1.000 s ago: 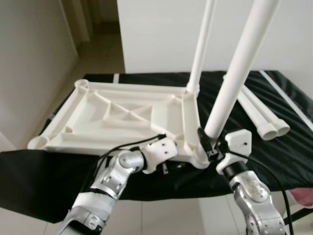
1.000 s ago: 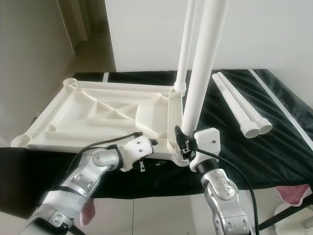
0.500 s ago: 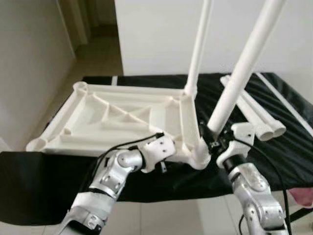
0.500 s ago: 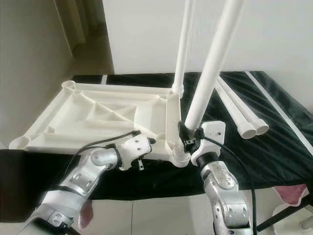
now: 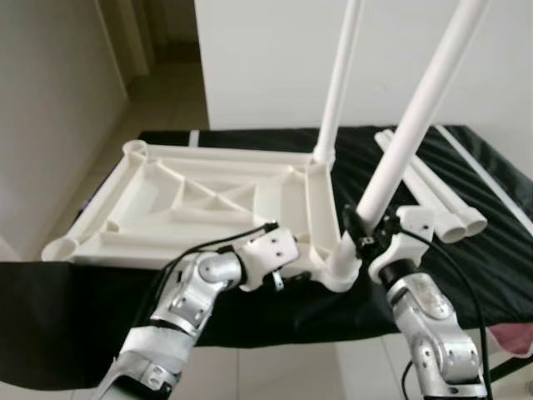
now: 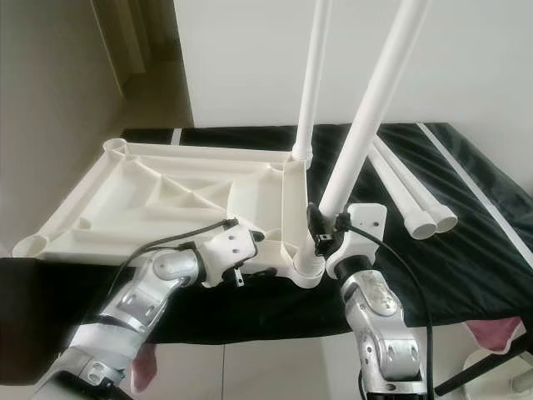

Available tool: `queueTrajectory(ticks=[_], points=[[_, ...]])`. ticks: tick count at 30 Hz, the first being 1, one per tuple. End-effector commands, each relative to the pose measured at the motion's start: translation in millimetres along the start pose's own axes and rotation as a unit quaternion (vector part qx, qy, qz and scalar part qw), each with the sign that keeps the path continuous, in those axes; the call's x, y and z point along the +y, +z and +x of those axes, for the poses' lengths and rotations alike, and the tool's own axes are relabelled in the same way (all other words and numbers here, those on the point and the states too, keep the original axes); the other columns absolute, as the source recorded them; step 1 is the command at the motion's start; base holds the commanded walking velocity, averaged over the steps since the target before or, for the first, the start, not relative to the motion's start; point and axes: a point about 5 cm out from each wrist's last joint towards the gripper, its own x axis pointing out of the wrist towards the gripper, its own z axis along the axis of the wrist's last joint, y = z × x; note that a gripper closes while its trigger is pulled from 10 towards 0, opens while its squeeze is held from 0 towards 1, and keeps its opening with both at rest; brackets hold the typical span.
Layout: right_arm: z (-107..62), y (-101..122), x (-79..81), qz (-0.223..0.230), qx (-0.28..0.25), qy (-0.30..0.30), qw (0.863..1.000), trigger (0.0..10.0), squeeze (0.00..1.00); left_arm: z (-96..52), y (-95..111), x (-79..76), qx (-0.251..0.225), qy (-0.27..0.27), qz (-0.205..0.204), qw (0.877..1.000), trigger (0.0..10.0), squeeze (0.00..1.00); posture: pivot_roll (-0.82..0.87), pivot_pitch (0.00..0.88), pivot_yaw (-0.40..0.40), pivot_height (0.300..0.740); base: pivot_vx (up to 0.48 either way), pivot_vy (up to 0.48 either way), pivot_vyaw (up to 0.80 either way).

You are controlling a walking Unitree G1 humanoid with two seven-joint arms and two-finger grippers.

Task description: Building children table

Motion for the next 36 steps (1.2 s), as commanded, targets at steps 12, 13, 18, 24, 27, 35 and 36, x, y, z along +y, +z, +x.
queueTrajectory(ticks=[12,13,18,24,27,35,36], points=[[-22.5,-38,-12.6,-0.035,0.08,-0.019,0.996,10.0,0.0,-4.2,2,9.9,0.005,0.048,0.008,0.999,10.0,0.0,0.02,0.0,0.015,0.74,0.0,0.0,0.0],[-22.5,-38,-12.6,-0.035,0.08,-0.019,0.996,10.0,0.0,-4.2,2,9.9,0.005,0.048,0.008,0.999,10.0,0.0,0.02,0.0,0.015,0.74,0.0,0.0,0.0],[-24.9,-40,-19.0,-0.046,0.07,-0.027,0.996,10.0,0.0,-4.6,2,10.2,0.007,0.048,0.009,0.999,10.0,0.0,0.02,0.0,0.017,0.74,0.0,0.0,0.0],[-30.7,-41,-12.6,-0.078,0.058,0.008,0.995,10.0,0.0,-5.3,2,11.1,0.007,0.048,0.011,0.999,10.0,0.0,0.02,0.0,0.019,0.74,0.0,0.0,0.0],[-37.6,-41,-5.5,-0.102,0.037,0.041,0.993,10.0,0.0,-6.7,2,12.1,0.008,0.05,0.011,0.999,10.0,0.0,0.02,0.0,0.018,0.74,0.0,0.0,0.0],[-42.7,-47,-7.5,-0.104,0.038,0.045,0.993,10.0,0.0,-8.8,3,14.5,0.009,0.054,0.011,0.998,10.0,0.0,0.02,0.003,0.018,0.74,0.0,0.0,0.0],[-43.1,-49,-9.1,-0.093,0.039,0.039,0.994,10.0,0.0,-9.0,3,14.9,0.009,0.054,0.011,0.998,10.0,0.0,0.02,0.003,0.018,0.74,0.0,0.0,0.0]])
